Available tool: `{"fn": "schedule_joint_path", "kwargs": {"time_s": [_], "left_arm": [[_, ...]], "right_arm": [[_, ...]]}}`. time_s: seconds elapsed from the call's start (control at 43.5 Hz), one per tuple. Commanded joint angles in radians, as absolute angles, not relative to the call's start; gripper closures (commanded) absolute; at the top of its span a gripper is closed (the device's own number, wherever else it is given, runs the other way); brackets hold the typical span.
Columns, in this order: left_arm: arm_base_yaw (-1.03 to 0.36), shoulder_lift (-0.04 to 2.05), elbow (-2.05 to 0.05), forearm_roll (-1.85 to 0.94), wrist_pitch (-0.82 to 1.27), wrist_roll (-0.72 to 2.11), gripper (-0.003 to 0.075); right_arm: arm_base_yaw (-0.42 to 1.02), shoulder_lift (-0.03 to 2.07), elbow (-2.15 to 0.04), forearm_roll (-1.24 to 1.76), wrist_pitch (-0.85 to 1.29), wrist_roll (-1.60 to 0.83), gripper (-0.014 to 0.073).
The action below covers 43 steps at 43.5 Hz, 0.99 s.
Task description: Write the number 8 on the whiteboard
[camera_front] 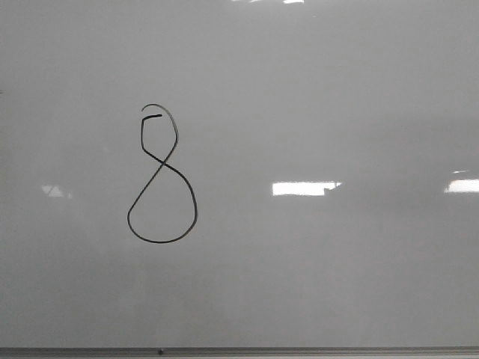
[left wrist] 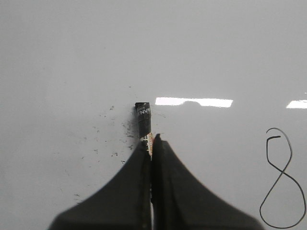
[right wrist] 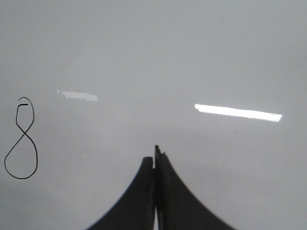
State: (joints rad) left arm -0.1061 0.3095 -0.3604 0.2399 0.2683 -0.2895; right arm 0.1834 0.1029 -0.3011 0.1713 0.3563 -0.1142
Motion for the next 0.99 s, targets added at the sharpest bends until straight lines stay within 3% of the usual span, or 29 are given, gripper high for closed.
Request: {"fn": "schedule_joint_path", "kwargs": {"time_s": [0.0,0.391,0.529,0.621,0.967], "left_arm": [[-0.115,0.316,-0.386,0.234,0.198,-0.289,0.0739],[-0.115,0.316,-0.386,0.235,0.198,-0.287,0.0739],[-0.095,0.283,-0.376,0.068,0.199,-0.052,0.0739],[-0.070,0.233,-0.349,-0.073,0.199,0.144,0.0739],[0.069,-0.032,-0.135,-0.076,0.195,0.152,0.0739]], "right_arm": [[0.180,0.113,-0.327,0.177,0.269,-0.118,0.0661],[0.180,0.113,-0.327,0.177,0.269,-0.118,0.0661],[0.180,0.113,-0.327,0.177,0.269,-0.118,0.0661],[0.180,0.113,-0.327,0.177,0.269,-0.118,0.0661],[0.180,0.113,-0.327,0.177,0.269,-0.118,0.0661]]}}
